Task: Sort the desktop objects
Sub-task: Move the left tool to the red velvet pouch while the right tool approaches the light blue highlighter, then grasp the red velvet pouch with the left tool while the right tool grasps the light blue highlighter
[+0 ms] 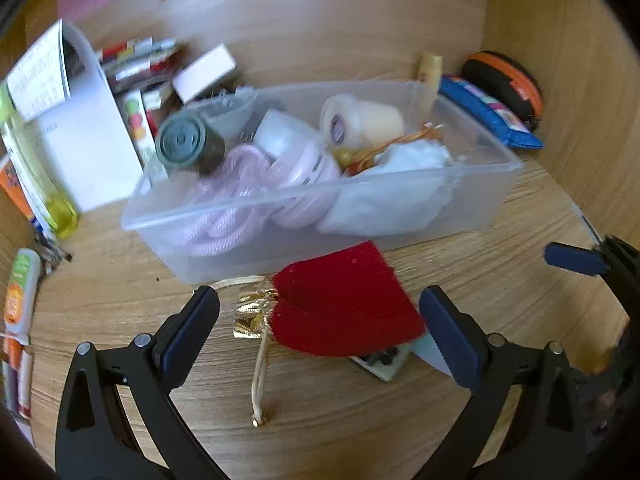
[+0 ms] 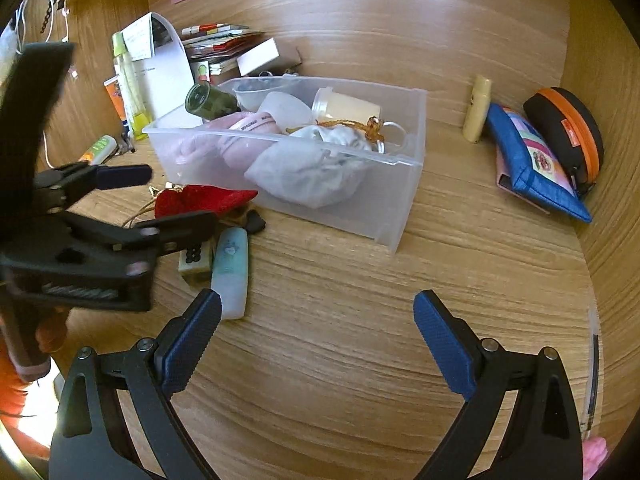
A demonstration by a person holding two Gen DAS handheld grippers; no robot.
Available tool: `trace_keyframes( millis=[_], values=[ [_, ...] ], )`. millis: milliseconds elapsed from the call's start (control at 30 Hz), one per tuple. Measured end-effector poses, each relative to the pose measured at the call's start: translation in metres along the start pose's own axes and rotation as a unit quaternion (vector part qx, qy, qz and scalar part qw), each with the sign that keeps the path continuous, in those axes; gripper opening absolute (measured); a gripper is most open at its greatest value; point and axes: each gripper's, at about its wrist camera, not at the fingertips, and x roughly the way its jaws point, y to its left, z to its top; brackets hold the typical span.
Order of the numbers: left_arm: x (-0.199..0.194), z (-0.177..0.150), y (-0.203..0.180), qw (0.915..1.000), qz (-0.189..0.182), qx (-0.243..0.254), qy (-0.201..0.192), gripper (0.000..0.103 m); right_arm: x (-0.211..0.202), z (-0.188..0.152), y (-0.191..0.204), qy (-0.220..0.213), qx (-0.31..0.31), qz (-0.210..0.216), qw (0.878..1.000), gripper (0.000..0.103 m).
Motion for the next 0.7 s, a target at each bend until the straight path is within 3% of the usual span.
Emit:
trace_keyframes(
  millis=[233,400,533,600,633,700],
  values=[
    [0.011,-0.001,0.038,0.9969,-0.028,-0.069,0.025,0.101,0.002,0.003,0.011,-0.007,-0.021,0.023,0.999,0.096],
    [0.006,-0.007,0.06,0.9956,-0.012,-0.09,0.022,0.101,0.011,0.01,0.024,-0.003,-0.042,0.04,0.998,0.092],
    [0.003,-0.012,0.073,0.9953,0.004,-0.095,0.023,0.101,0.023,0.012,0.034,0.018,-0.061,0.046,0.997,0.068],
    [0.004,-0.014,0.075,0.9957,0.007,-0.089,0.025,0.096,0.03,0.012,0.038,0.032,-0.07,0.045,0.996,0.06],
    [0.005,-0.015,0.075,0.9959,0.01,-0.086,0.028,0.087,0.033,0.012,0.039,0.037,-0.073,0.045,0.996,0.055],
    [0.01,-0.016,0.076,0.9958,0.011,-0.082,0.039,0.086,0.037,0.011,0.041,0.046,-0.079,0.045,0.995,0.05]
  ],
)
